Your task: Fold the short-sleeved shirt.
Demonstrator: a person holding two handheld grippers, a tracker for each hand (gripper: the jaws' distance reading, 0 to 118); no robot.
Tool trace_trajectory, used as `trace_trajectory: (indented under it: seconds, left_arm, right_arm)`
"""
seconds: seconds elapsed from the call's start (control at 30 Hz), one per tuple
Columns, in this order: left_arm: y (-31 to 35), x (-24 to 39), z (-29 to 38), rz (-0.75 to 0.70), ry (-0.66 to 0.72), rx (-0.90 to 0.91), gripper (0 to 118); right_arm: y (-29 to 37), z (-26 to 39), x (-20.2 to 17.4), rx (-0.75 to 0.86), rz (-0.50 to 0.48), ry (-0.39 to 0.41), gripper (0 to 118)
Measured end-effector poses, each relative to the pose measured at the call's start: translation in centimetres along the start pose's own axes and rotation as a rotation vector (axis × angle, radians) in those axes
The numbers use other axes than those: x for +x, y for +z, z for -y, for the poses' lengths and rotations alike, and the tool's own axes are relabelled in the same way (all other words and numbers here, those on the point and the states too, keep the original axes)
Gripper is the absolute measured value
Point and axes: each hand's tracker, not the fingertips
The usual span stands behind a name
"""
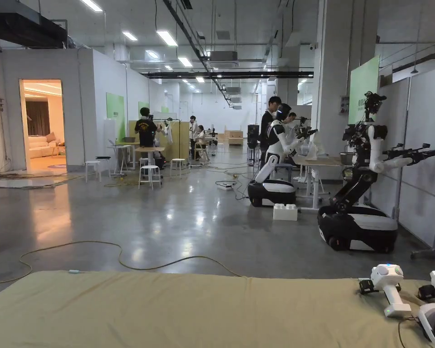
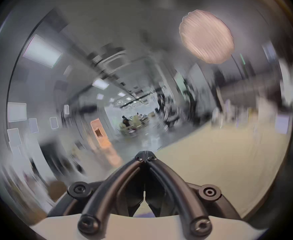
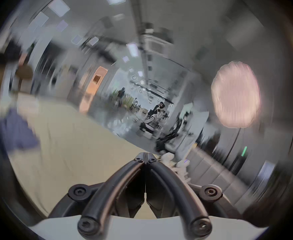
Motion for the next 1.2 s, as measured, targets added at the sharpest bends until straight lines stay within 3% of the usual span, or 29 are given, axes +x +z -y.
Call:
trace_trajectory:
  seconds: [0.07,0.13,0.17,0.2,0.27,0.3,0.37,0.4,0.47,0.5,0.57,0.63,0.67,0.7,0.73,0.83,1.0,1.2]
  left_arm:
    - [-0.9,3.8,3.2,0.009,-0.433,-0.021,0]
    - [-1.4,6.0,7.3,0.139,-0.69,0.018,0]
    - [-1.5,6.7,8.3,0.201,-0.782,-0.012,0]
    - [-1.3,7.7,9.5,0.227,-0.958,-0.046,0]
    - [-0.5,8.7,11.6,0.206,-1.103,0.013,0]
    - [-0.1,8.7,11.6,0.205,-1.101,0.039,2]
    - [0.2,8.0,9.8,0.208,-0.882,0.048,2]
    - [0.2,6.8,8.5,0.227,-0.733,0.014,2]
    - [-0.2,5.0,6.3,0.135,-0.464,-0.016,3]
    - [-0.3,3.6,5.3,0.087,-0.282,-0.023,3]
    - [-0.3,-0.3,3.9,0.09,0.176,-0.051,3]
    - [-0.2,-4.7,5.7,0.246,0.767,-0.056,3]
    - [-0.3,-5.8,7.0,0.298,0.951,-0.024,3]
    - [-0.7,-6.1,7.8,0.291,1.066,-0.03,3]
    - [-0.9,-6.5,7.7,0.227,1.03,-0.072,3]
    - [-0.7,-6.5,6.8,0.155,0.933,-0.055,3]
    - [0.4,-7.4,5.7,0.192,0.959,-0.009,3]
    - [1.3,-7.2,4.7,0.168,0.871,0.01,3]
  right_arm:
    - [-0.2,2.0,-3.1,0.009,-0.02,0.405,0]
    - [-0.4,6.3,-6.4,0.07,-0.017,0.844,0]
    - [-0.3,8.4,-7.3,0.085,-0.044,0.976,0]
    - [-0.1,9.8,-7.8,0.115,-0.094,1.035,0]
    - [0.3,10.7,-8.0,0.092,-0.163,0.946,0]
    - [0.4,9.9,-7.0,0.057,-0.174,0.889,0]
    - [0.1,9.1,-6.4,0.013,-0.103,0.798,0]
    - [-0.2,8.2,-5.7,-0.019,-0.044,0.704,0]
    - [-0.3,6.2,-3.3,-0.081,0.034,0.419,0]
    - [-0.2,5.2,-1.9,-0.102,0.048,0.237,0]
    - [0.4,4.4,0.6,-0.134,0.077,-0.097,0]
    - [1.3,4.5,2.5,-0.122,0.04,-0.432,0]
    - [1.6,4.7,3.1,-0.118,0.014,-0.554,0]
    - [2.0,5.2,3.5,-0.108,-0.022,-0.673,0]
    - [2.3,5.5,4.1,-0.083,-0.065,-0.772,0]
    - [2.5,5.4,4.5,-0.043,-0.072,-0.873,0]
    - [2.4,3.7,4.8,-0.005,-0.066,-0.862,0]
    - [2.4,2.5,4.2,0.005,-0.088,-0.847,0]
